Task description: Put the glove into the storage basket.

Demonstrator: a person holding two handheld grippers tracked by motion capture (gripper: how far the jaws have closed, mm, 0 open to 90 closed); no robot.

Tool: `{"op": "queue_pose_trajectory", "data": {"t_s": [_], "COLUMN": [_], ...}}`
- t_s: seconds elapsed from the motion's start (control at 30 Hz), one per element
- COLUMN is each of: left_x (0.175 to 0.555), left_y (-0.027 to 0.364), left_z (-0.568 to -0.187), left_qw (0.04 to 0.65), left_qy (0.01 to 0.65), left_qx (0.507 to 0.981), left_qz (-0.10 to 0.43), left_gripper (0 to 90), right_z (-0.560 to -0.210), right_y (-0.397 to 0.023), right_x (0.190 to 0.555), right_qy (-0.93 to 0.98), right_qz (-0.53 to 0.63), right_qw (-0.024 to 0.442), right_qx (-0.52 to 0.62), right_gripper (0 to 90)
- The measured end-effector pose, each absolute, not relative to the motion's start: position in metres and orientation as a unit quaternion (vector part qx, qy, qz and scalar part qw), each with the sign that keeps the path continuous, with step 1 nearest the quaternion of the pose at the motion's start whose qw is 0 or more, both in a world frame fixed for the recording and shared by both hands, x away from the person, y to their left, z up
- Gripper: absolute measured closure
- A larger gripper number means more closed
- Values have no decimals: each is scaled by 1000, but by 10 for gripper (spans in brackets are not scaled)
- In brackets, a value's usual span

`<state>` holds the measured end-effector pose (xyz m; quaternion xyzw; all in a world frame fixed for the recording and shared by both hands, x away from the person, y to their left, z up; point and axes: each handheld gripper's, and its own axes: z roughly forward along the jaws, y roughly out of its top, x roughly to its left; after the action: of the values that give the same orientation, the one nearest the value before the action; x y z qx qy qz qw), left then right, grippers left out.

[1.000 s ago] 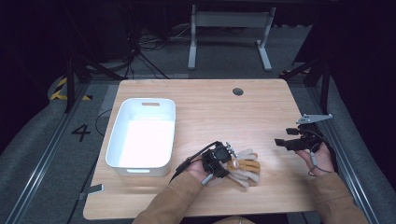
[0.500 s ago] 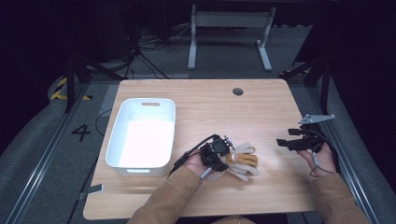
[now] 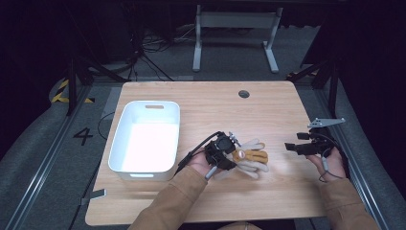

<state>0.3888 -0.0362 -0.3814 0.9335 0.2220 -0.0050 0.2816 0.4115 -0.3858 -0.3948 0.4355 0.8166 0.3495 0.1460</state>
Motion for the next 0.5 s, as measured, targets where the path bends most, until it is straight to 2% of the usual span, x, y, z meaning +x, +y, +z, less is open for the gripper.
{"op": "queue_pose_trajectory", "data": {"t_s": [0.2,0.33,0.5], "left_x": [390,390,389], "left_y": [-31,-28,-23], "left_z": [-375,-370,-364], "left_qw": [285,284,281], "left_qy": [224,231,241], "left_qx": [932,931,929], "left_qz": [-6,1,8], "left_gripper": [691,691,692], "right_z": [-394,-396,-393], "right_y": [-385,-382,-377], "right_x": [412,414,418], "right_qy": [813,814,814], "right_qz": [353,359,362], "right_qw": [144,139,140], "right_qx": [439,435,432], "right_gripper": [217,156,156]}}
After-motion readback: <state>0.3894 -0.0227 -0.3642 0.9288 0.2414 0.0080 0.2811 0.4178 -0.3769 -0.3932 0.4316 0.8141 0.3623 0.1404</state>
